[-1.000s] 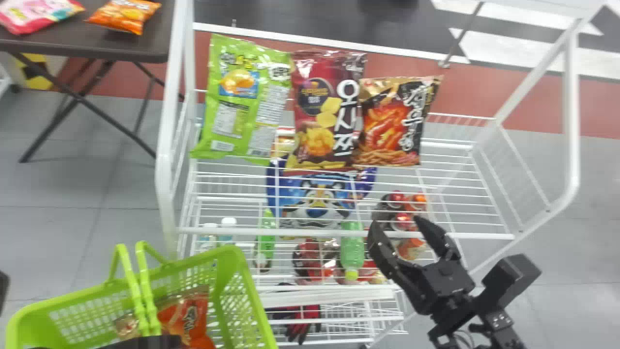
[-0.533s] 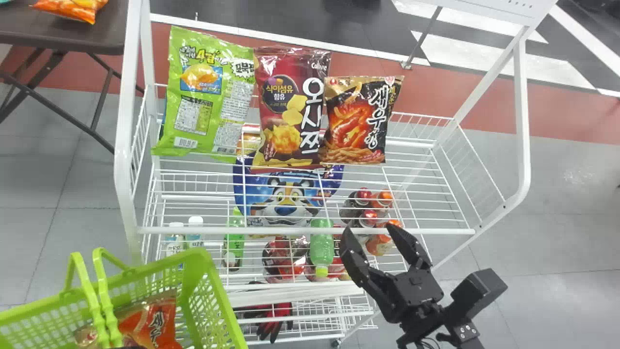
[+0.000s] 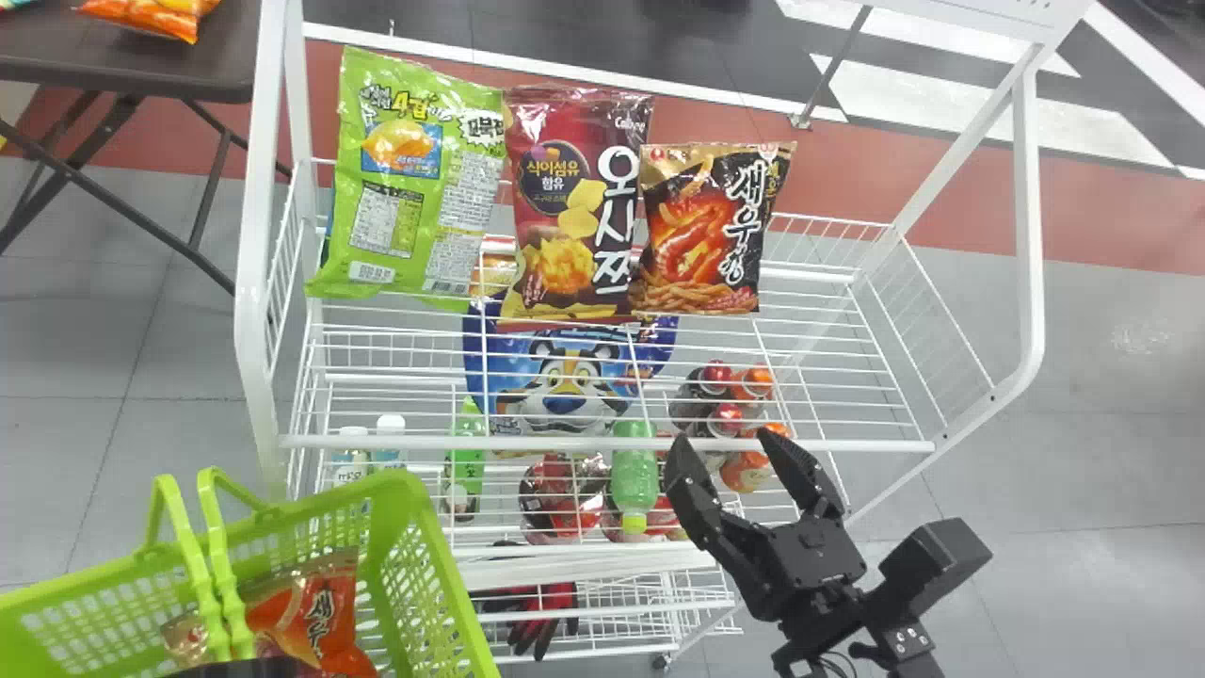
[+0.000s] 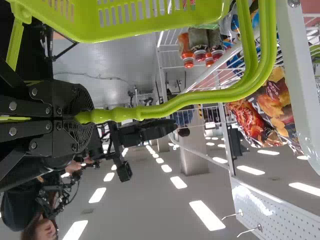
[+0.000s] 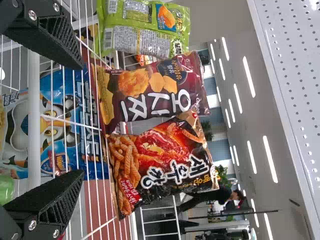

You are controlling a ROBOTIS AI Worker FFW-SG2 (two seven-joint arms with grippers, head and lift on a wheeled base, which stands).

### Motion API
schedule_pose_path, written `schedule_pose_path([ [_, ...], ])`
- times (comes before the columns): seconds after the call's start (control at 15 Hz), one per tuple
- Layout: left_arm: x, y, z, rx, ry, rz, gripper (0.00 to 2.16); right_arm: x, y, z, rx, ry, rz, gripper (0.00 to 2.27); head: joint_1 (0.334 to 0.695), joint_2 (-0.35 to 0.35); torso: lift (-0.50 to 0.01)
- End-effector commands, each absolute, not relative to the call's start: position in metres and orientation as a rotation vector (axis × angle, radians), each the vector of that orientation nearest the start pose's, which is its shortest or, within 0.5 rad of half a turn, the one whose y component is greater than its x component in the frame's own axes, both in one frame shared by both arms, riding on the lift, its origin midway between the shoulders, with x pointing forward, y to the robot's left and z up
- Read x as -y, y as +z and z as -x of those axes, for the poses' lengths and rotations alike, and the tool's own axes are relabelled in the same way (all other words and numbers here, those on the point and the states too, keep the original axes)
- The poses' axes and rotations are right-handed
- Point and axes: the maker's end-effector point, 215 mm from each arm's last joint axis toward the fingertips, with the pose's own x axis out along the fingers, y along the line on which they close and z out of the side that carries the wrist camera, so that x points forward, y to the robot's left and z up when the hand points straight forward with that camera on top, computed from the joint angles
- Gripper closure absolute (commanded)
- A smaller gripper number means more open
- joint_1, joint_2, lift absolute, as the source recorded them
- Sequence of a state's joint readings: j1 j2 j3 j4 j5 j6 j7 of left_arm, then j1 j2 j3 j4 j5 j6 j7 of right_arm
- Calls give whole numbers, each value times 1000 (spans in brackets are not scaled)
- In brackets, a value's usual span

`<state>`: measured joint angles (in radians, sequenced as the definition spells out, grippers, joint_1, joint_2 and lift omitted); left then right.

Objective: Hold basket handle with left hand then pick Saewookkang with right hand and place into basket

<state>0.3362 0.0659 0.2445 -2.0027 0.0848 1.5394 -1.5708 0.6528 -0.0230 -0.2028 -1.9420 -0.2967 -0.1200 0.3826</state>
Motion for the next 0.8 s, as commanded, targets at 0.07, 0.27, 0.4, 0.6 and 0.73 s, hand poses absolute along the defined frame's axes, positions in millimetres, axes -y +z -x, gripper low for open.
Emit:
schedule_pose_path([
  [0.07,-110,-403,-245,-1006,-1073,1168,2152,267,-397,-380,-93,171,-182,63,695,-303,-16],
  [0.27,-110,-402,-248,-1002,-1074,1165,2152,262,-395,-383,-90,172,-182,63,695,-289,-16],
  [0.4,-111,-402,-248,-1002,-1074,1163,2152,260,-396,-384,-91,168,-182,63,695,-281,-16],
  [0.6,-112,-402,-249,-1001,-1073,1160,2152,257,-399,-384,-100,161,-176,63,695,-273,-16],
  [0.73,-113,-402,-249,-1003,-1071,1160,2152,256,-399,-384,-101,163,-176,63,695,-266,-16],
])
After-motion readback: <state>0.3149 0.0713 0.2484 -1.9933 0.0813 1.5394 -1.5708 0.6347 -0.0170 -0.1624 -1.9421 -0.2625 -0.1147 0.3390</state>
